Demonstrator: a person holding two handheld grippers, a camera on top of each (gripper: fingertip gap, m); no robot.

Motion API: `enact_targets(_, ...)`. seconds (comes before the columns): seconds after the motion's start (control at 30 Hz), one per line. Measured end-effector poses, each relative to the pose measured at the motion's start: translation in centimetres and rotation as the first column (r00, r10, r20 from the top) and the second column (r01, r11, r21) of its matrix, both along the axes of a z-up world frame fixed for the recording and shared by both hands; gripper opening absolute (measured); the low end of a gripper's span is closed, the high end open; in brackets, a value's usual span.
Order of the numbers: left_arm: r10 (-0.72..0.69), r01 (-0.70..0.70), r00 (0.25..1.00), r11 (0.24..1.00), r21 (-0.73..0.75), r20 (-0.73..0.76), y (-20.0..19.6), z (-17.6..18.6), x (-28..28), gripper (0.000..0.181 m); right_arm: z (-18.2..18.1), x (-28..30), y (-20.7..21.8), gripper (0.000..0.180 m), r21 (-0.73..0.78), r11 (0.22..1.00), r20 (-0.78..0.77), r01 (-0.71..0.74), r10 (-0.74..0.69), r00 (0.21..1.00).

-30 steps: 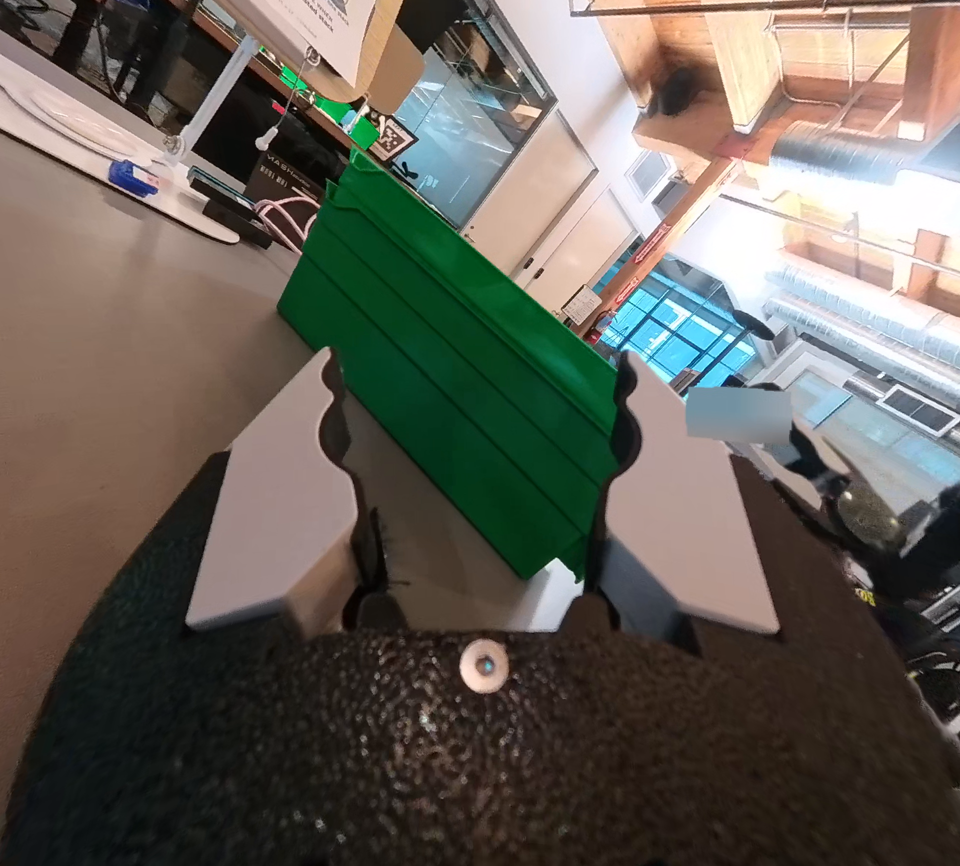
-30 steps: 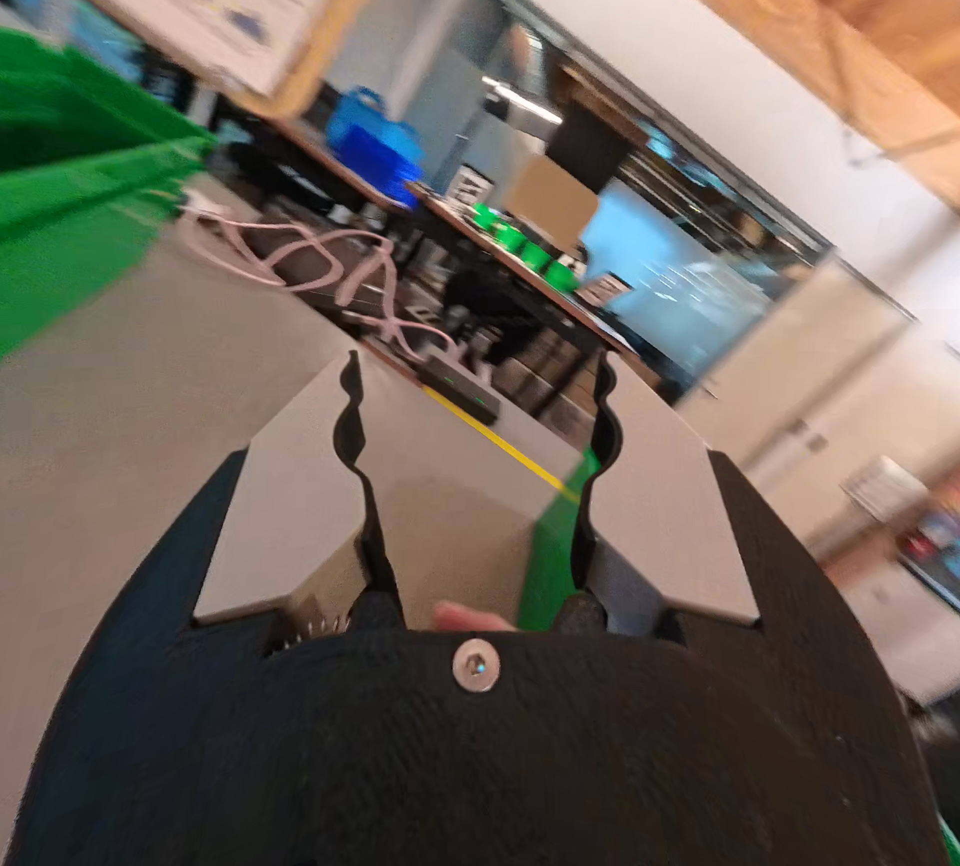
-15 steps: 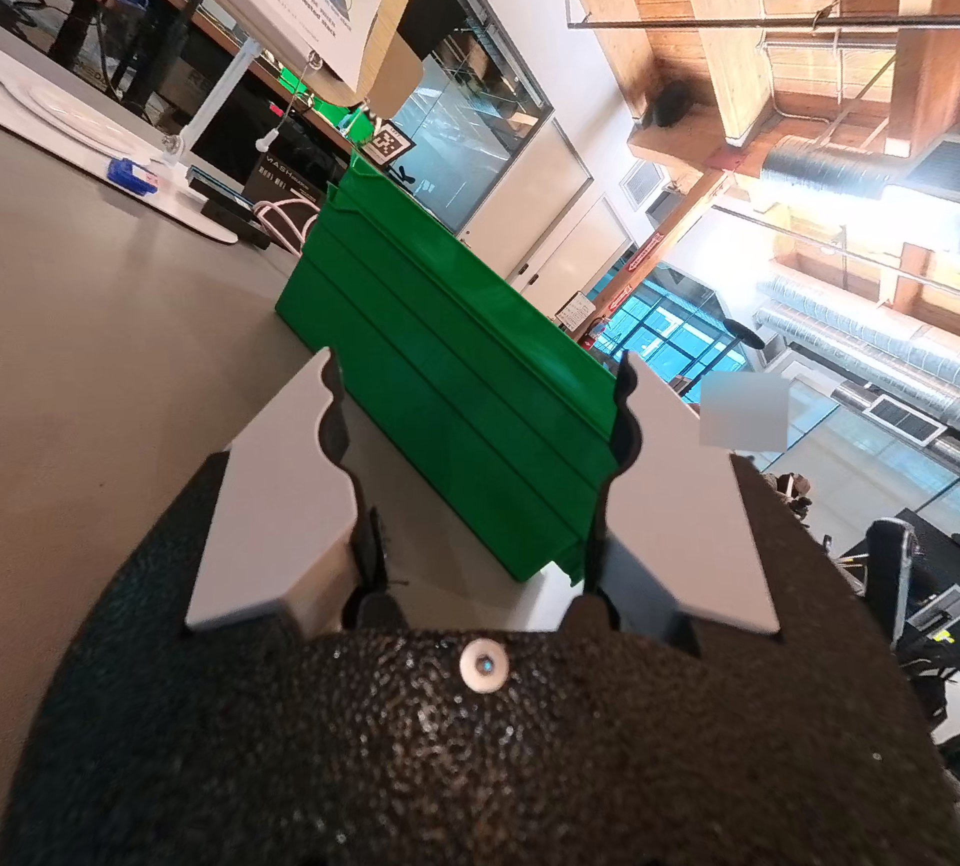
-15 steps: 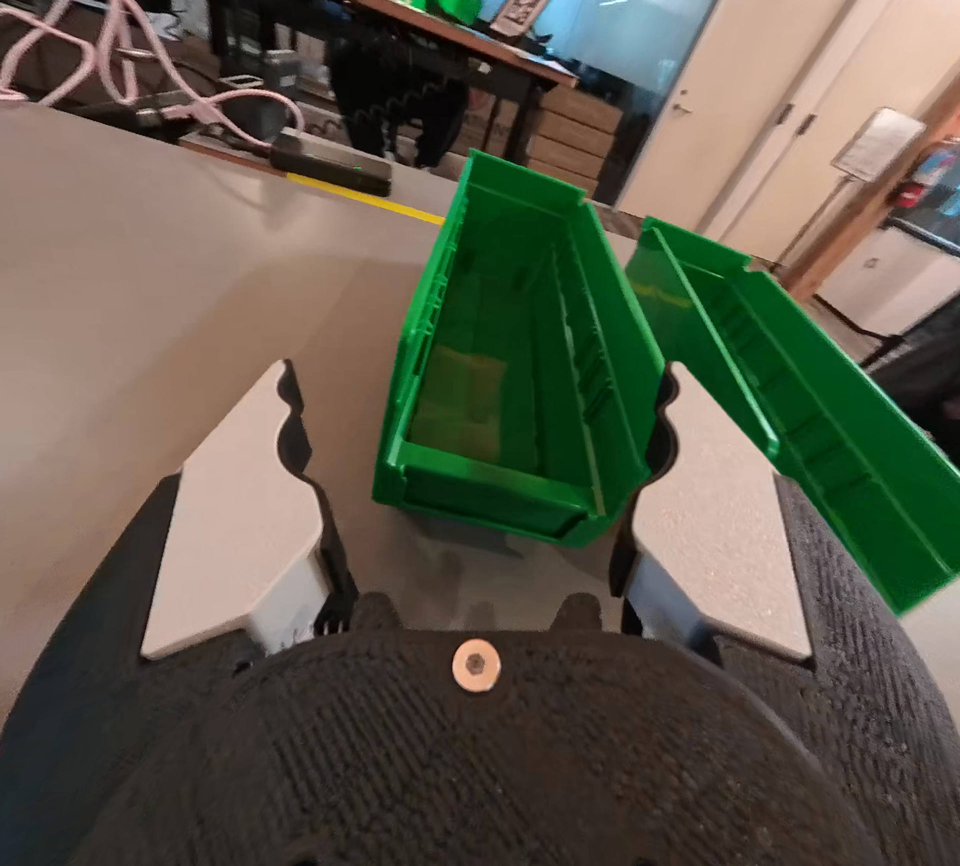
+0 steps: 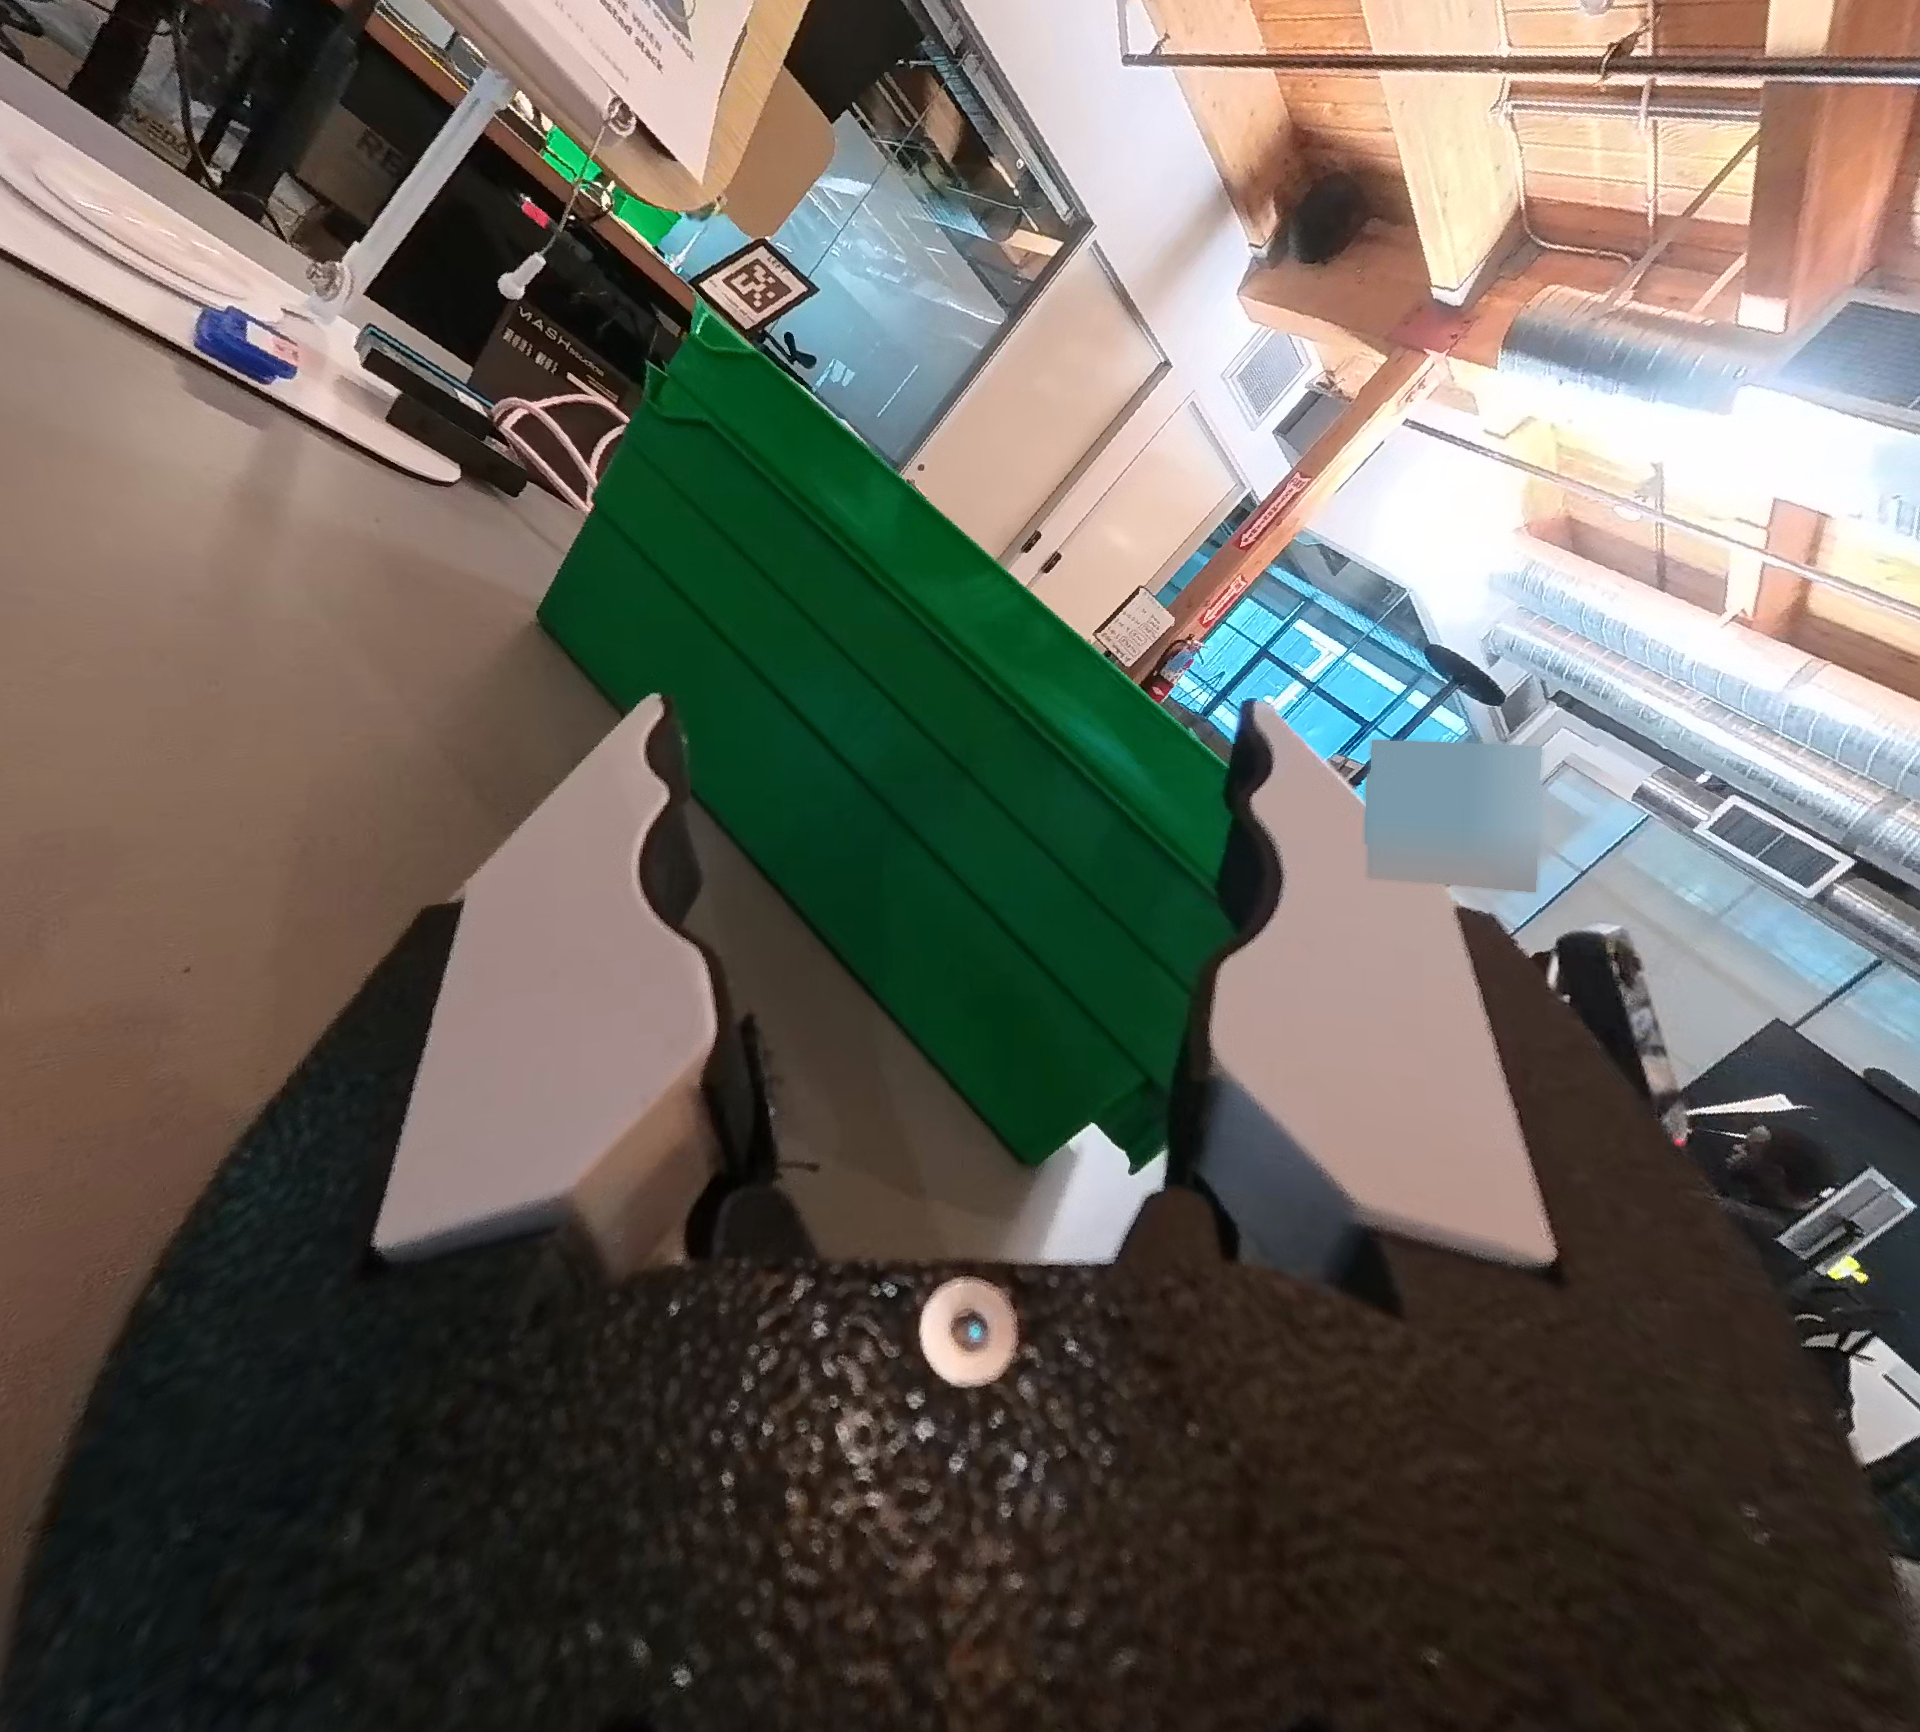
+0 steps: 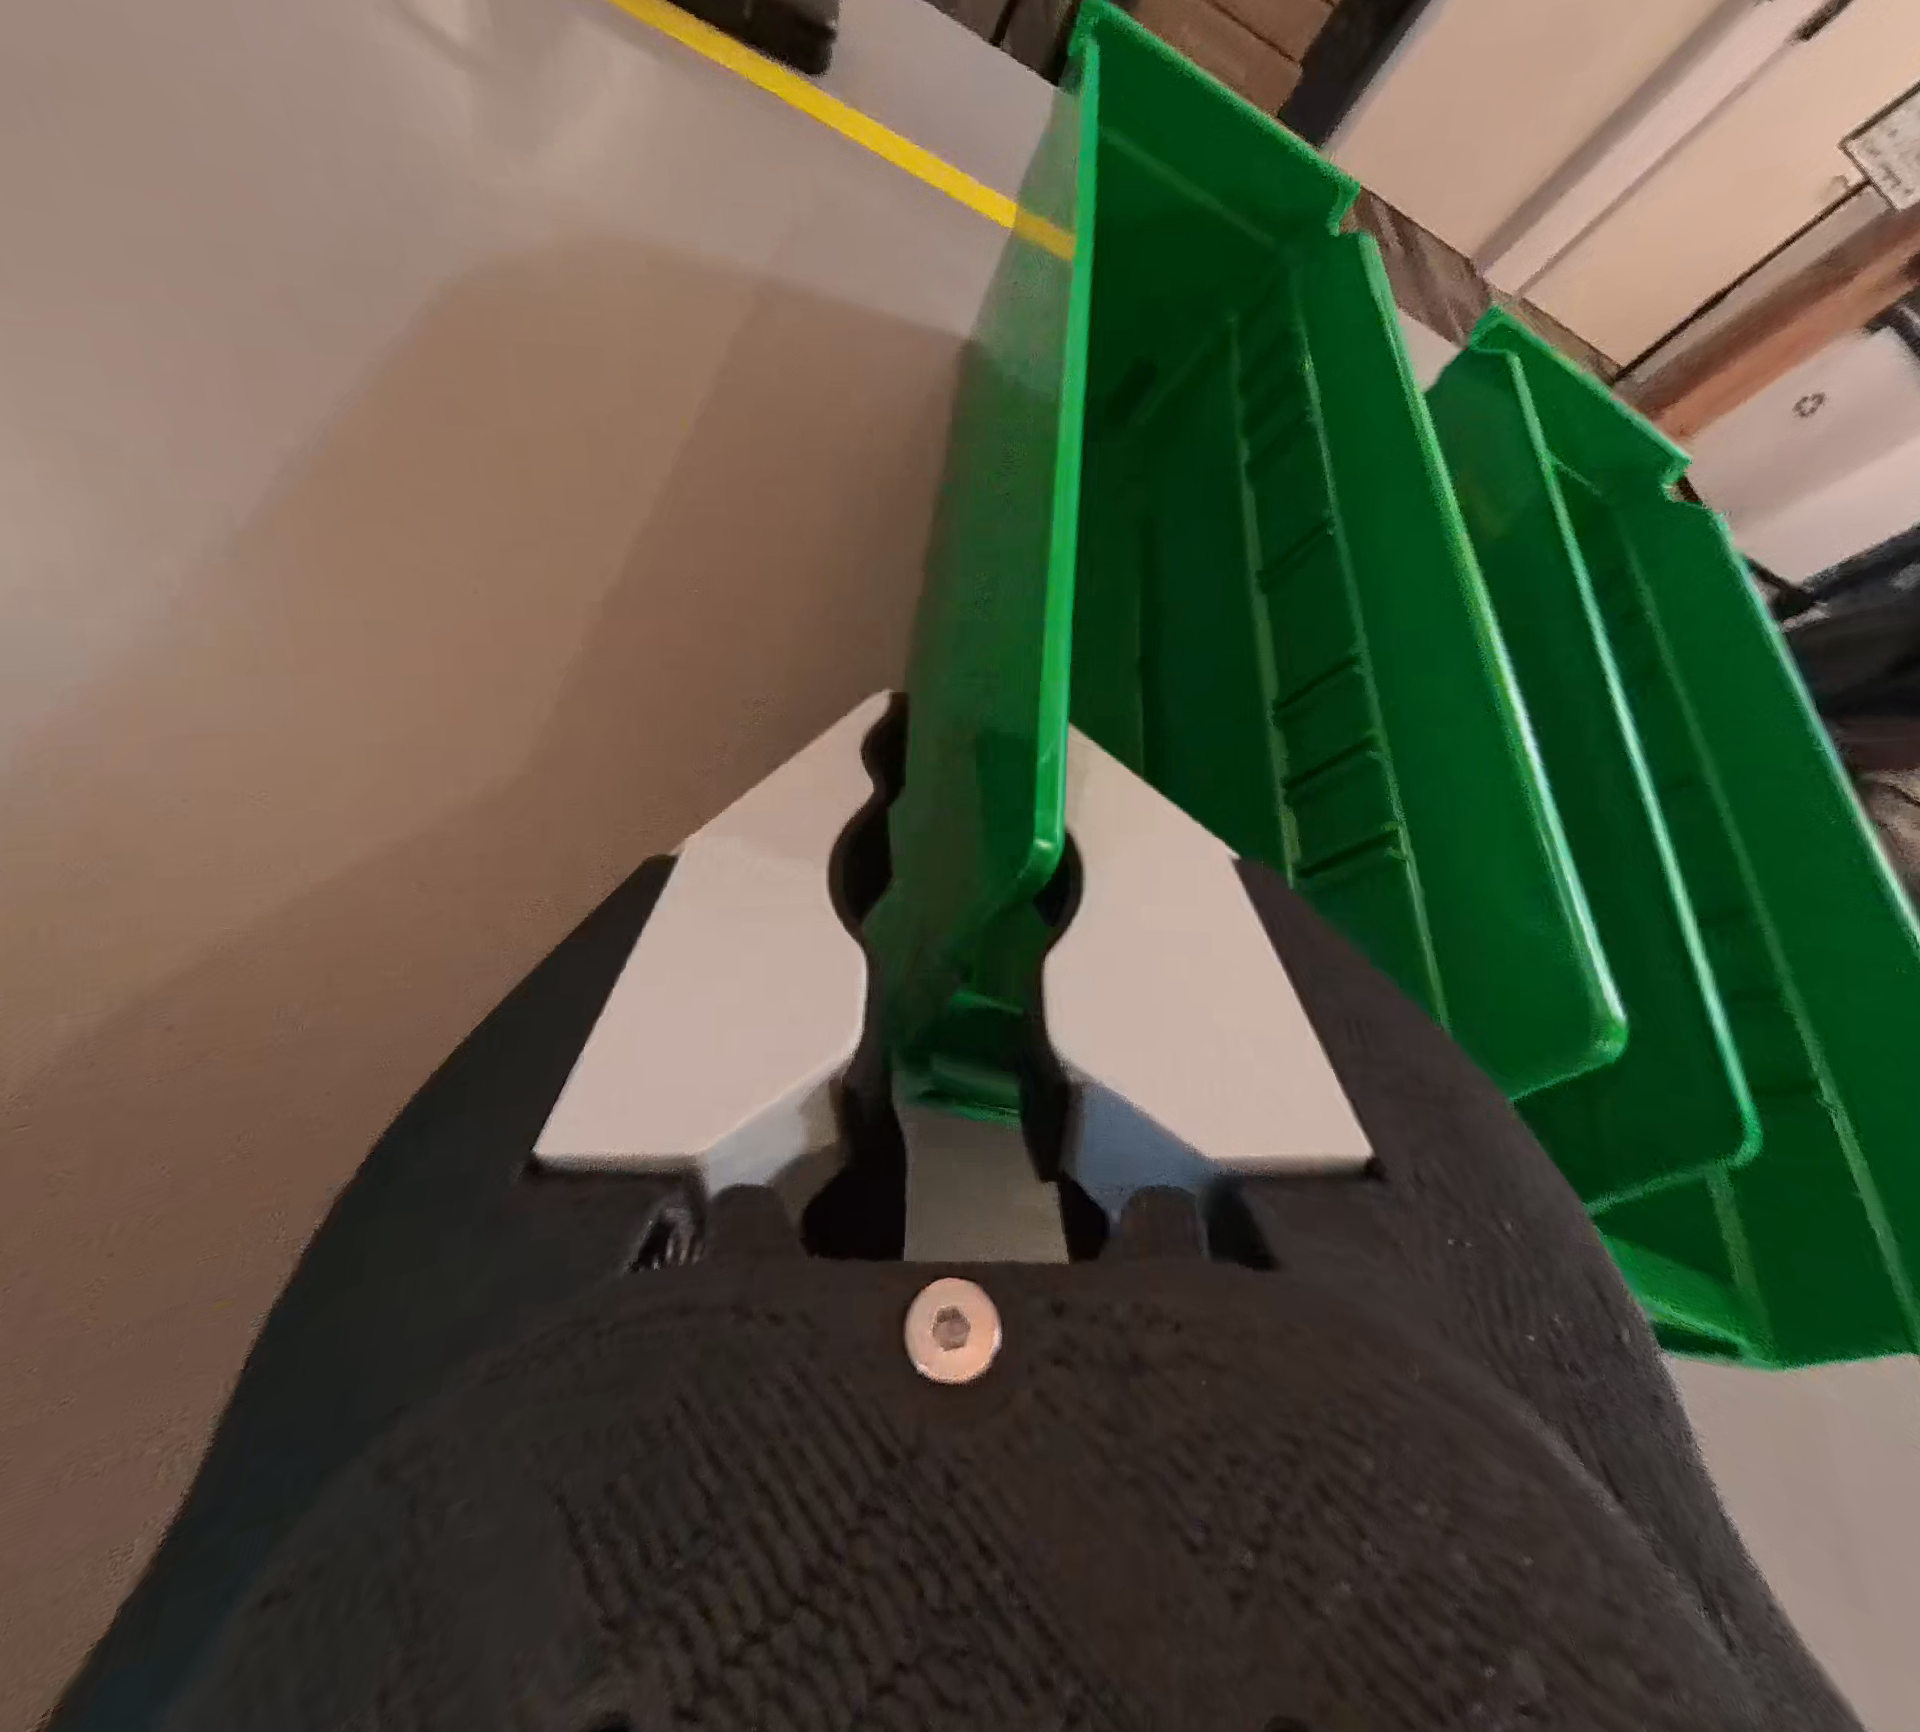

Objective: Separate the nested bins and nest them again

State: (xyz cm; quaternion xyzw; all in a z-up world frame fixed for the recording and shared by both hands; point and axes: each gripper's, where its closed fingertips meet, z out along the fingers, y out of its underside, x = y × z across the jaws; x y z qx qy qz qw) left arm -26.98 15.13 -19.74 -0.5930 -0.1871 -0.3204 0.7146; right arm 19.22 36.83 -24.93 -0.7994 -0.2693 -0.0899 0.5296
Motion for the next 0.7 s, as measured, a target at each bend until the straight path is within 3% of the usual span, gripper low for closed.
enact_targets(0.07, -0.002, 0.002, 1.000, 1.000, 0.002, 0.005, 0.0, 0.0, 0.0, 0.101, 0.1, 0.2, 0.1, 0.008, -0.011, 1.000, -0.009, 0.012, -0.012, 1.000)
enact_targets(0.23, -0.007, 0.007, 1.000, 1.000, 0.001, 0.007, 0.0, 0.0, 0.0, 0.101, 1.4, -1.5, -0.8, 0.006, 0.003, 0.999, -0.099, -0.047, 0.047, 0.994)
enact_targets(0.4, -0.007, 0.007, 1.000, 1.000, 0.005, 0.008, 0.0, 0.0, 0.0, 0.100, 8.0, -6.6, -3.3, 0.003, 0.177, 0.971, -0.173, -0.161, 0.192, 0.966)
enact_targets(0.57, 0.000, 0.000, 1.000, 1.000, 0.001, 0.003, 0.0, 0.0, 0.0, 0.099, 15.2, -15.5, -7.6, 0.002, 0.327, 0.883, -0.266, -0.336, 0.427, 0.864)
enact_targets(0.7, -0.003, 0.003, 1.000, 1.000, -0.001, -0.002, 0.0, 0.0, 0.2, 0.097, 17.2, -23.4, -11.7, 0.003, 0.306, 0.795, -0.344, -0.523, 0.605, 0.718)
